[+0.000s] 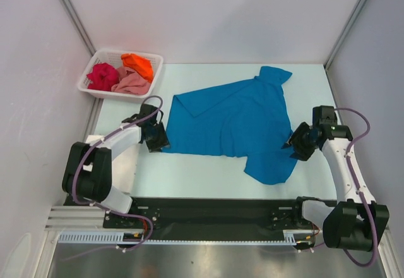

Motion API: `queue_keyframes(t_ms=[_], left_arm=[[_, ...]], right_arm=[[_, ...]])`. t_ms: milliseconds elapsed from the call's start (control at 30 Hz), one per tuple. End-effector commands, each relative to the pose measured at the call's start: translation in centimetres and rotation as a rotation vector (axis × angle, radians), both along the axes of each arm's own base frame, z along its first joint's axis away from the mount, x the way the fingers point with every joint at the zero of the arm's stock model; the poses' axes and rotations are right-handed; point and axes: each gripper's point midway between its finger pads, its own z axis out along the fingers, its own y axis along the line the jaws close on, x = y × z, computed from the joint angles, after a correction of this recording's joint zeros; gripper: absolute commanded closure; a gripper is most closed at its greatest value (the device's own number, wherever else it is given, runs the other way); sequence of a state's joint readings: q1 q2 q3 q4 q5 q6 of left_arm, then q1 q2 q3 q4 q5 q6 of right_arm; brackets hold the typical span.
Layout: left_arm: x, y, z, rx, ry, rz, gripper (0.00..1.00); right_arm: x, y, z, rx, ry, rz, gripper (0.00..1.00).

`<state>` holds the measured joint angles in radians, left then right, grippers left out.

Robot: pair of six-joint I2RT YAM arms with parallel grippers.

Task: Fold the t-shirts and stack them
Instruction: Flatten the tshirt out

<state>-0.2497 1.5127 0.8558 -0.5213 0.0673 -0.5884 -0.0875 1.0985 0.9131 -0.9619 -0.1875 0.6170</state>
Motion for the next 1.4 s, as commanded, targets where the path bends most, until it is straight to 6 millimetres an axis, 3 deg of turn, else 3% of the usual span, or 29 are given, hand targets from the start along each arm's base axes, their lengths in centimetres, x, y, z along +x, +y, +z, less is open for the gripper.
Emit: queue_keyframes(t_ms=[0,267,567,733,900,967,1200,1300,1367], left_arm=[[-0.2,0.1,-0.5,-0.024,0.02,0.044,0.54],[-0.6,0.8,-1.3,-0.001,0.042,0.06,0.51],[-0.2,1.3,-2.6,0.007,0.059,0.06,0.66],[0.2,1.1,-2.7,-0.003,0.052,0.057,0.73],[0.4,0.9,-2.4,-0.007,0.043,0.04,0.89],[0.6,0.8,-2.2,-0.012,0.034,0.031,1.0],[0.5,0.9,-1.6,-0.01,0.009,0.019,1.0],[0.4,1.0,-1.3,-0.009,-0.002,0.015,1.0],[0.3,1.0,-1.2,-0.01,-0.006,0.008,1.0]], right_arm=[[-1.6,-1.0,-1.2,-0.014,0.098,-0.051,0.5],[-3.5,-2.2,-3.9,-0.049,0.208,-0.098,0.44],[-7.0,-1.3,-7.8,-0.009,0.405,-0.092,0.44],[-6.0,-1.5,-8.2,-0.014,0.336,-0.103,0.44],[-5.2,-1.0,-9.6,0.017,0.317,-0.105,0.46],[-5.5,-0.6,-10.1,0.036,0.324,-0.103,0.53],[-5.1,-0.8,-9.5,0.02,0.296,-0.106,0.69],[-5.4,-0.6,-9.6,0.03,0.305,-0.1,0.9],[-6.0,-1.0,-9.6,0.004,0.334,-0.101,0.98]])
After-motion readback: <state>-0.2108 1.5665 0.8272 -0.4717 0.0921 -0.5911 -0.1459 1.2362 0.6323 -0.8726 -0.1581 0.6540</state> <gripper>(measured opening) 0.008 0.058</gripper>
